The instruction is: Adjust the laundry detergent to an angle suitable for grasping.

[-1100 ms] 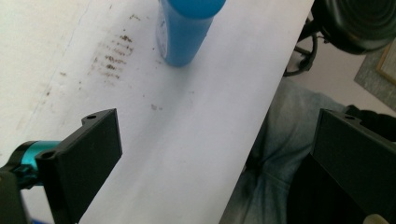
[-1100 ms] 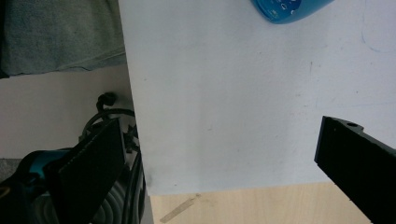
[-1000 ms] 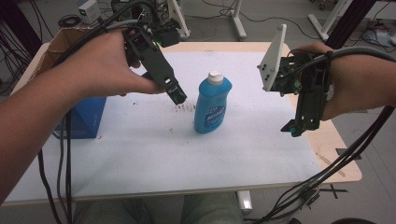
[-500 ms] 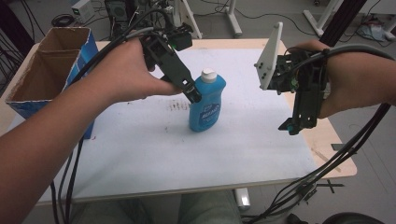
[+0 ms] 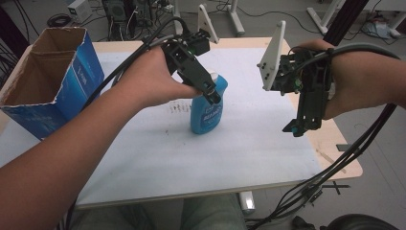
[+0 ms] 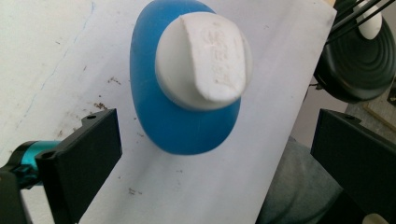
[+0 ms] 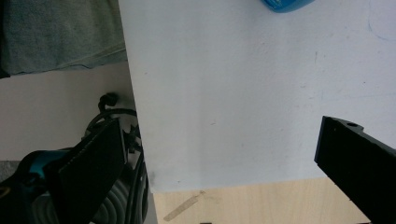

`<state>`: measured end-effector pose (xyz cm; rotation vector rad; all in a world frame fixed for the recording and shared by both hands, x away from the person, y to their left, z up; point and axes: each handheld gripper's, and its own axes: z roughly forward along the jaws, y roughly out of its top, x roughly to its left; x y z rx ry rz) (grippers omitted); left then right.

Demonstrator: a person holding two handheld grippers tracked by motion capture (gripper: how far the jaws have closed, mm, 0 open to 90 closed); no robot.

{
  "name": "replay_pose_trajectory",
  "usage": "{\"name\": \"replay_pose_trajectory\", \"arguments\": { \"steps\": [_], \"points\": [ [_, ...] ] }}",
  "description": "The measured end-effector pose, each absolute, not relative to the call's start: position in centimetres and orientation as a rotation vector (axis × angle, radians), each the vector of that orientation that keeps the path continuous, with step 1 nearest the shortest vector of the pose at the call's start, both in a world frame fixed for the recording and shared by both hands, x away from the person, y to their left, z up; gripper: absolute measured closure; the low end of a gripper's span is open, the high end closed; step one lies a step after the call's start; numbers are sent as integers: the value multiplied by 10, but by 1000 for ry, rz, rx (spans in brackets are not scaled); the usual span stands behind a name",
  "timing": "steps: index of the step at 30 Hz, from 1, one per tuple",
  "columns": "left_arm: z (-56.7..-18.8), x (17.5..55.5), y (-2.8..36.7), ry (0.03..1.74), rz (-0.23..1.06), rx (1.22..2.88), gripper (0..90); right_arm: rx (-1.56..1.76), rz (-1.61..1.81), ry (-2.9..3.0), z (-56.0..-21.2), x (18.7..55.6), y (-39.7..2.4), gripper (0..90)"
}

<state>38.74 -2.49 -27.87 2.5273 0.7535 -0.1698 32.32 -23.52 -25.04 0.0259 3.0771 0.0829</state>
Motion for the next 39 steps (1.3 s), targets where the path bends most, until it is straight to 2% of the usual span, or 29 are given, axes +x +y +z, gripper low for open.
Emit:
{"name": "replay_pose_trajectory", "arguments": {
  "steps": [20,39],
  "points": [
    [-300,395,-47,774,-102,2519,18,45,83,3081,-252,324,-236,10],
    [-310,397,-53,836,40,2515,44,49,78,3086,-255,326,-235,10]
  ]
}}
